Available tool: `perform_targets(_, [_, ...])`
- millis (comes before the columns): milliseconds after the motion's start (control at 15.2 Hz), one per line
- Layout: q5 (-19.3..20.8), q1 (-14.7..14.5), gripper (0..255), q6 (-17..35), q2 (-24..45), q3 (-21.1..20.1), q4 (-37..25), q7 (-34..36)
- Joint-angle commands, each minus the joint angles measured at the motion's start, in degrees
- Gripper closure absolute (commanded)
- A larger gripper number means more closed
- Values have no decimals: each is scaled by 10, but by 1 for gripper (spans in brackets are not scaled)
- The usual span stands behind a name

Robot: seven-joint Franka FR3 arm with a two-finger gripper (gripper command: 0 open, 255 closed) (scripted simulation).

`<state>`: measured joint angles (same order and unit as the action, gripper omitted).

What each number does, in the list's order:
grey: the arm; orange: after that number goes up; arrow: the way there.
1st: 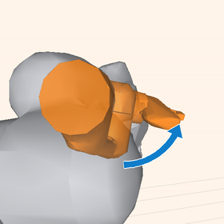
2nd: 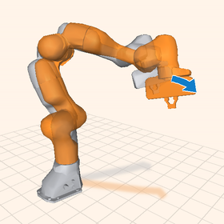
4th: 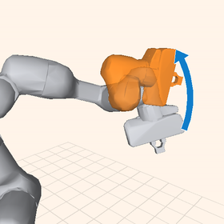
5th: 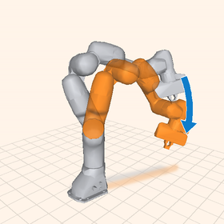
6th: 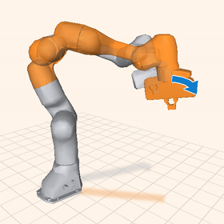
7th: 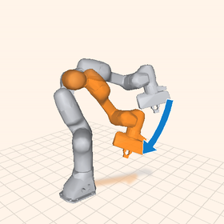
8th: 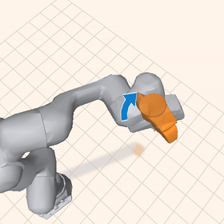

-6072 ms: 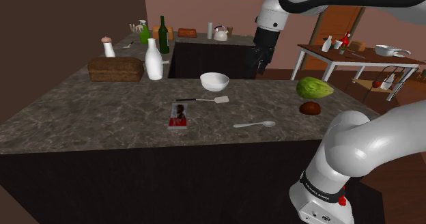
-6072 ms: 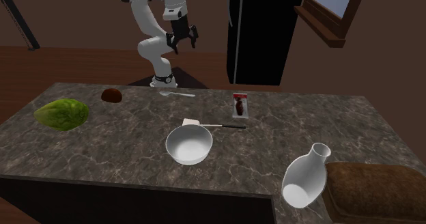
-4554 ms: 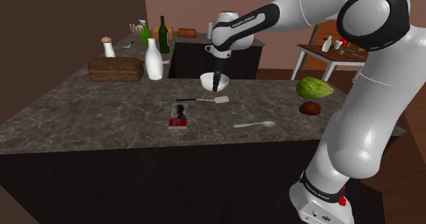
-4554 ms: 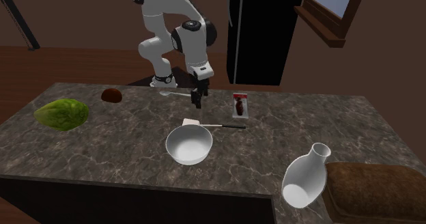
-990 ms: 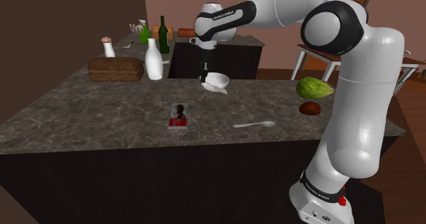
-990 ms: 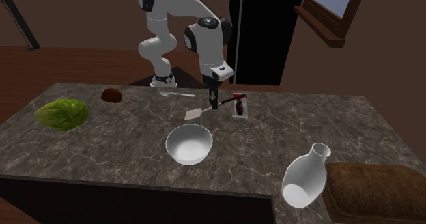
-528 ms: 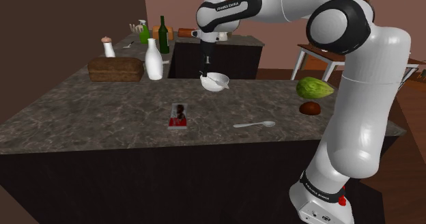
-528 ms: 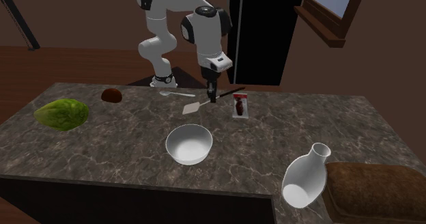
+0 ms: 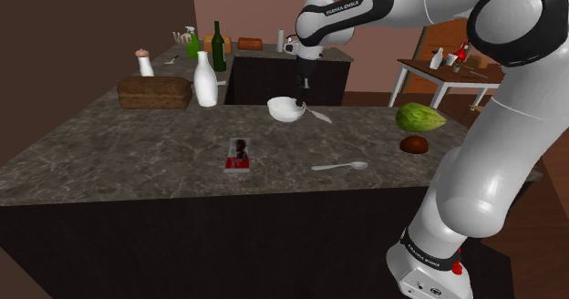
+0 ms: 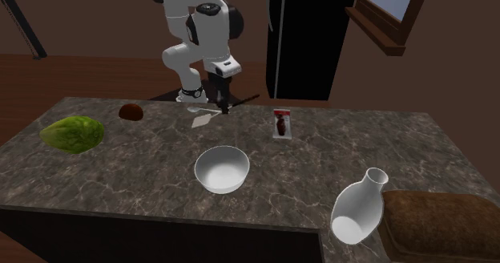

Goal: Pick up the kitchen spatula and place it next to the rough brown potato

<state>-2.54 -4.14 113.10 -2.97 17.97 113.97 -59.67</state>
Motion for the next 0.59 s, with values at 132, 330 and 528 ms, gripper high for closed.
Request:
perform_targets(132, [25,16,255,5,-71,13,73,-18])
perform_targets(330, [45,32,255,4,-123,24,122,-34])
perform_targets(528, [67,51,255,-1,-173,36,165,-51])
